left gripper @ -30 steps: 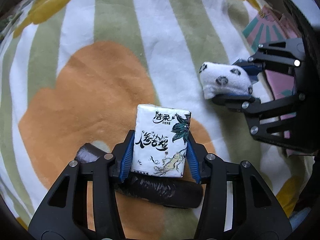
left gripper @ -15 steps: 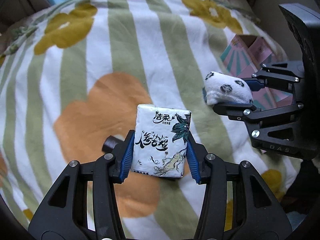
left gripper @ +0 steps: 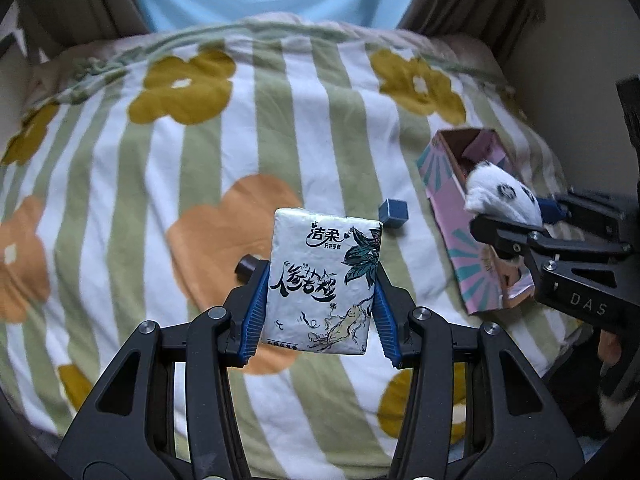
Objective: Organize objects
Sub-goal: 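Carry the tissue pack and sock over to the cardboard box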
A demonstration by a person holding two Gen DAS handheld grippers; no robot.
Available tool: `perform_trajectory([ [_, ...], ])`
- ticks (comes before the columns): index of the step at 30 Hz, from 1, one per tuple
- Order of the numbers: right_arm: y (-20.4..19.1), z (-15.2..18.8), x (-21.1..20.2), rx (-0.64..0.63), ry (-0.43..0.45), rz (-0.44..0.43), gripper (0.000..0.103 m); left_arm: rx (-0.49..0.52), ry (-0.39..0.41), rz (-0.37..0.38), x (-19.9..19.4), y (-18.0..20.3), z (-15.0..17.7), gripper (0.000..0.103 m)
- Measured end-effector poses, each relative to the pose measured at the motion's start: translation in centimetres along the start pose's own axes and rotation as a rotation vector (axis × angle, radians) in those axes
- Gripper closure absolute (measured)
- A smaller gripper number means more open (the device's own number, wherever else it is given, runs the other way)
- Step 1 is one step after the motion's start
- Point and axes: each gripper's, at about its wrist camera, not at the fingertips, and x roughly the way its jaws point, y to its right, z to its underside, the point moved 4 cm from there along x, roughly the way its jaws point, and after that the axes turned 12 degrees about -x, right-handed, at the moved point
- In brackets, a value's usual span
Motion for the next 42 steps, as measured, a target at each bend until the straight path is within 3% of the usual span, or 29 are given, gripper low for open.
perform_trajectory([
  [7, -0.7, 2.1, -2.5, 0.078, 0.039, 0.05, 0.069, -0.091, 0.088, -0.06, -4.5, -0.9, 1.6, 0.059],
  [17, -0.8, 1.7, -3.4, 0.074, 0.076, 0.059, 0.069, -0.081, 0.135, -0.07, -6.4, -1.0, 1.5, 0.059],
  [23, 1.2, 1.8, -4.7, 0.112, 0.097, 0.088, 0.069, -0.042, 0.152, -0.044, -6.9, 0.5, 0.1, 0.059],
  [31, 5.2, 3.7, -6.2, 0.204, 0.102, 0.159, 0.069, 0.13, 0.139, 0.062, -5.7, 7.7, -2.1, 0.059],
  [42, 13.1, 8.5, -7.4, 0.411, 0.07, 0.253, 0.069, 0.325, 0.048, 0.217, -1.4, 19.2, -3.4, 0.059],
])
